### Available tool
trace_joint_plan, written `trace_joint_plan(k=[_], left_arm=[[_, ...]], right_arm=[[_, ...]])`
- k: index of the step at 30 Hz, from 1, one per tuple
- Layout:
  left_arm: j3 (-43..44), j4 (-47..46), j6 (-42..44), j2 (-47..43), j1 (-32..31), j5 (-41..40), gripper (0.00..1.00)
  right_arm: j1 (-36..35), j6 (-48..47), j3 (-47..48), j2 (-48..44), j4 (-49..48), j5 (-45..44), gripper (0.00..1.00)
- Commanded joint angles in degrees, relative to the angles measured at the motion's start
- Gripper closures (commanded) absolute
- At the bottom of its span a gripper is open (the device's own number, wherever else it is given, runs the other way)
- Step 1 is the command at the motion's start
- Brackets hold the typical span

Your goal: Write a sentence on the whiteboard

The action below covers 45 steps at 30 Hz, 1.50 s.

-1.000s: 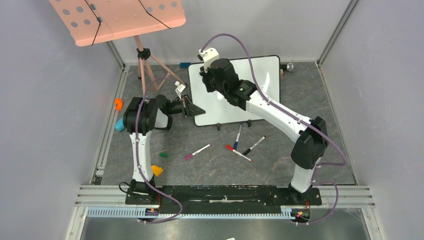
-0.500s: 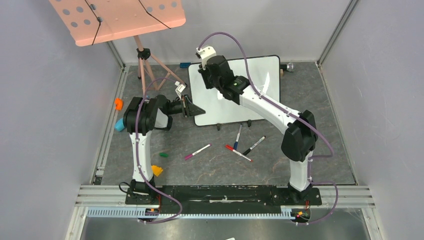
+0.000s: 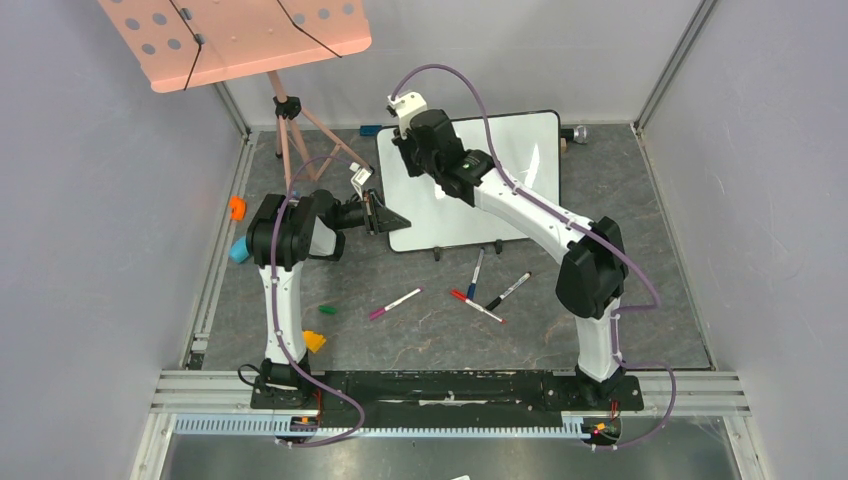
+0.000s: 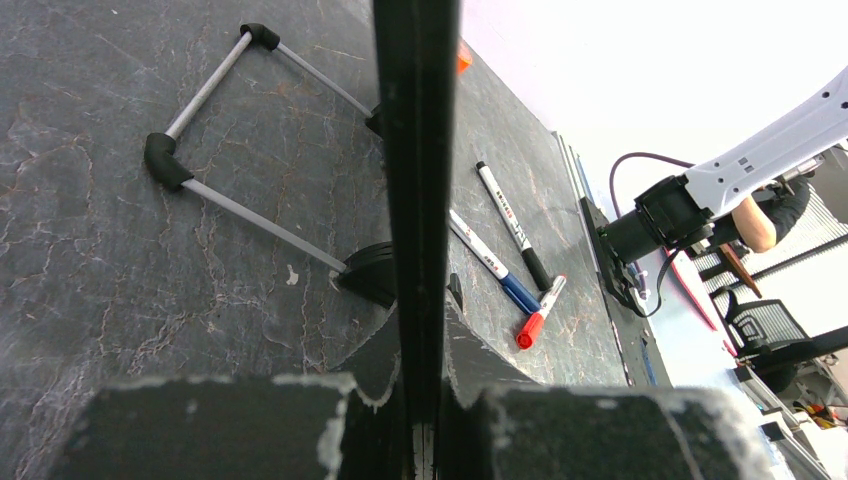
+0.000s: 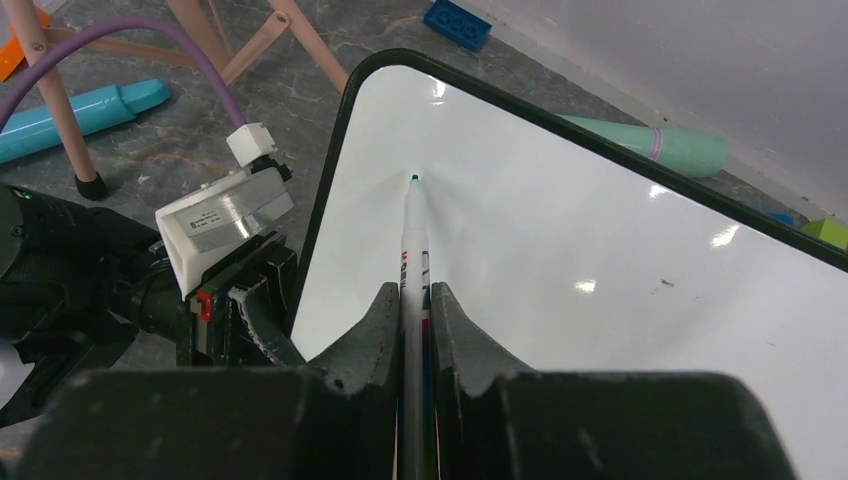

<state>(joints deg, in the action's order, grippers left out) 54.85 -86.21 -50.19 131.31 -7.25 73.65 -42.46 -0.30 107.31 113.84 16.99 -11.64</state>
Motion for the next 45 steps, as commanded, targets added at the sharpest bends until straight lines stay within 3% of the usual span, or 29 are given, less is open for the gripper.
trace_joint_plan(k=[1, 26, 45], left_arm=[[-0.31, -2.99, 2.56, 0.04, -0.93, 0.28, 0.98], [-0.25, -2.99, 2.40, 0.17, -0.93, 0.18, 0.98], [-0.01, -2.99, 2.21, 0.35, -0.93, 0.27, 0.98]], right_arm=[[0.33, -0.51, 2.60, 1.49, -1.79, -0.01, 1.00], [5.13, -0.49, -6.13, -4.24, -0.76, -2.97, 1.00], [5.12, -0.70, -6.90, -7.53, -4.48, 8.91, 1.00]])
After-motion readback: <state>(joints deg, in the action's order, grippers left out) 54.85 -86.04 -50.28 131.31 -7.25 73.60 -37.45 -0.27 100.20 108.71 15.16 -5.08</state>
